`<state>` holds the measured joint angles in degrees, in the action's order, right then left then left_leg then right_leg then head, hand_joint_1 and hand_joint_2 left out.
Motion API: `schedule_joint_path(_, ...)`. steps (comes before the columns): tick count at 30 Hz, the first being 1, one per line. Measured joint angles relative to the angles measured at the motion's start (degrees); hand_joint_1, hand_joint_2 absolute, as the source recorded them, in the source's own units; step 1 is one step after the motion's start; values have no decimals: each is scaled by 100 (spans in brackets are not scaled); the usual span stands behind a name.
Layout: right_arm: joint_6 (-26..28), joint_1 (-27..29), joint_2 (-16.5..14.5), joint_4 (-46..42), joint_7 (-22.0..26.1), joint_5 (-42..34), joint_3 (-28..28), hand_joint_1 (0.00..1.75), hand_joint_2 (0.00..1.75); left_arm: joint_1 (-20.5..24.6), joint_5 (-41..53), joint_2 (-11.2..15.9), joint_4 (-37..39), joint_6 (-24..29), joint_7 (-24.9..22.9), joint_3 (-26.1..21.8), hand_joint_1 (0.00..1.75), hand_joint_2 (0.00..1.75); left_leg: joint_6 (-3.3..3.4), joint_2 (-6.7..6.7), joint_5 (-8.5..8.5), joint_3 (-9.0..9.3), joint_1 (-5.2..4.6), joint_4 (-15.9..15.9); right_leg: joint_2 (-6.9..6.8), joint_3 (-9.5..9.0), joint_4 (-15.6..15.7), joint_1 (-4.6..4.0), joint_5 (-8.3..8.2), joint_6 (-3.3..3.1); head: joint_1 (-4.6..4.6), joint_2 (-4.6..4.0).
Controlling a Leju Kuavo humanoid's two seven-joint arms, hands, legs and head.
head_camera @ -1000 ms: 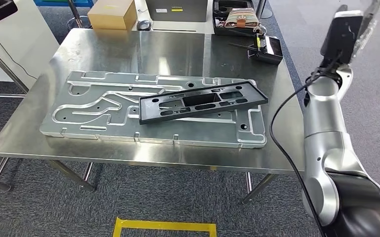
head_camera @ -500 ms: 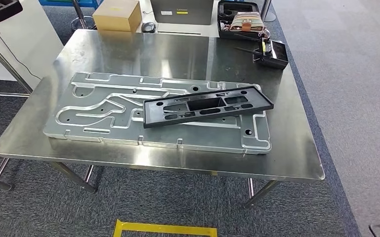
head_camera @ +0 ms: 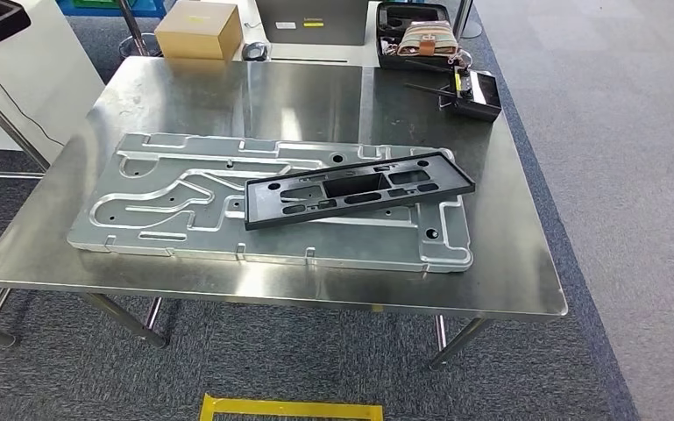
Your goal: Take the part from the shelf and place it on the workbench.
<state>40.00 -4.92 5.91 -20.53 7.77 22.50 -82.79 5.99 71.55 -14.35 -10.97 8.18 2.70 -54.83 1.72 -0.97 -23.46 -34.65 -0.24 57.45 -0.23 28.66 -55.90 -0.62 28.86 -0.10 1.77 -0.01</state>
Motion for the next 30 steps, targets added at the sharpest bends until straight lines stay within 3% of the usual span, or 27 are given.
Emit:
schedule_joint_path(6,-255,-129,-763,421,-766,1103,-217,0,0,21,9,7,0,-55,-98,5,0,0,-8,3,1,7,1,-3,4,-3,-6,1,6,-10,1,-1)
schedule_joint_path(11,-585,-185,-1133,674,-935,1578,-92,0,0,21,27,27,0,-11,-61,7,0,0,-12,3,-1,9,-3,-3,3,-6,-9,6,9,-16,1,-1)
schedule_joint_path(24,-1244,-219,-1402,858,-776,1933,317,0,0,23,151,111,0,-24,-97,38,0,0,-13,3,-3,10,-10,-3,3,-6,-9,13,9,-15,0,-1)
schedule_joint_path(30,-1456,-212,-1445,904,-1063,2572,718,0,0,29,169,117,0,-39,-121,77,0,0,-13,3,-3,10,-10,-3,3,-6,-9,13,9,-15,0,-1)
